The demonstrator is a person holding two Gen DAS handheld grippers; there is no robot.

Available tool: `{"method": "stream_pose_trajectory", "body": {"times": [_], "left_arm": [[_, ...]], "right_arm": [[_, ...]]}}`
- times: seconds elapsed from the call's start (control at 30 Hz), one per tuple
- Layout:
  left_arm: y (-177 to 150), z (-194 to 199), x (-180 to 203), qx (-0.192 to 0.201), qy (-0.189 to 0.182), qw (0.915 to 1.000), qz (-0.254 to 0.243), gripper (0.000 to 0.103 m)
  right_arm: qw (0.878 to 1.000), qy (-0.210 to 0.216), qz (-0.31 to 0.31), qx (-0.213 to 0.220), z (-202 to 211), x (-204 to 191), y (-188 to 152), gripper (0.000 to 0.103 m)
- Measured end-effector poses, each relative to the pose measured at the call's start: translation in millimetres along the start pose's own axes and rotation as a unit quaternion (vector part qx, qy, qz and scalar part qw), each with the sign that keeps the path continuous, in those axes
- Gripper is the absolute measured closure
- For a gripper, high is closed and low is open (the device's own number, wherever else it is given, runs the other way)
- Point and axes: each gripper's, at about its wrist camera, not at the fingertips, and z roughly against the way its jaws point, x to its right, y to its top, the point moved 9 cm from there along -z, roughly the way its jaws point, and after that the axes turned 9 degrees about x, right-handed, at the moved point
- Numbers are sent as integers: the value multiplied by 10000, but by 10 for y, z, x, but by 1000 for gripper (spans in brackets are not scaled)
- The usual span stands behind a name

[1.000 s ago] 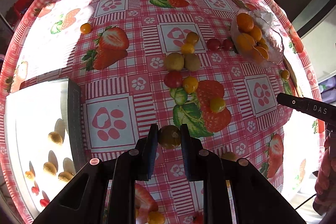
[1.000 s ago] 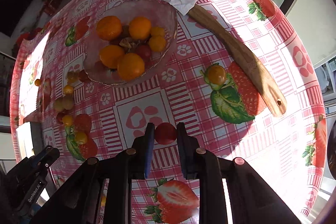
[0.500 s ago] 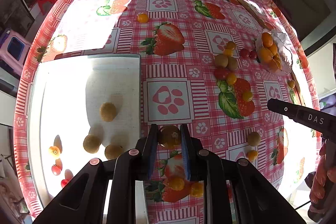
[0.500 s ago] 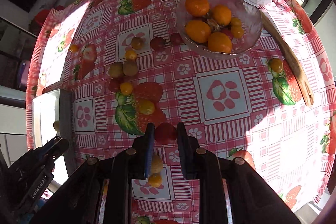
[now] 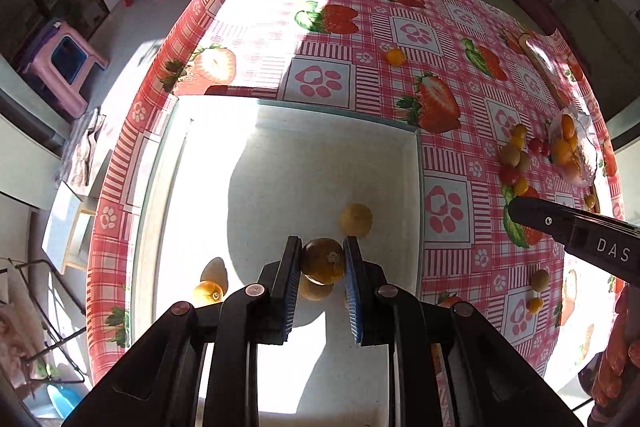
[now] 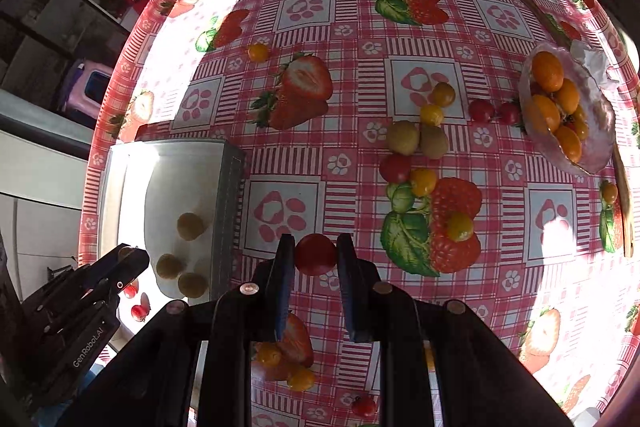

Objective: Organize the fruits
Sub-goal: 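Carry the kiwi and red tomato over the white tray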

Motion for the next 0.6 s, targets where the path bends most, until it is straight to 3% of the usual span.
{"method": "stream_pose_trajectory", "body": {"times": [0.37,0.6], "left_arm": [[153,-334,-536,-44,266,9996,88,80],[150,-543,-591,-172,278,9995,32,80]], "right_arm": [[9976,410,488,-266,-401,-829,76,80],[9964,375,591,-487,-743,-1047,114,80]]}}
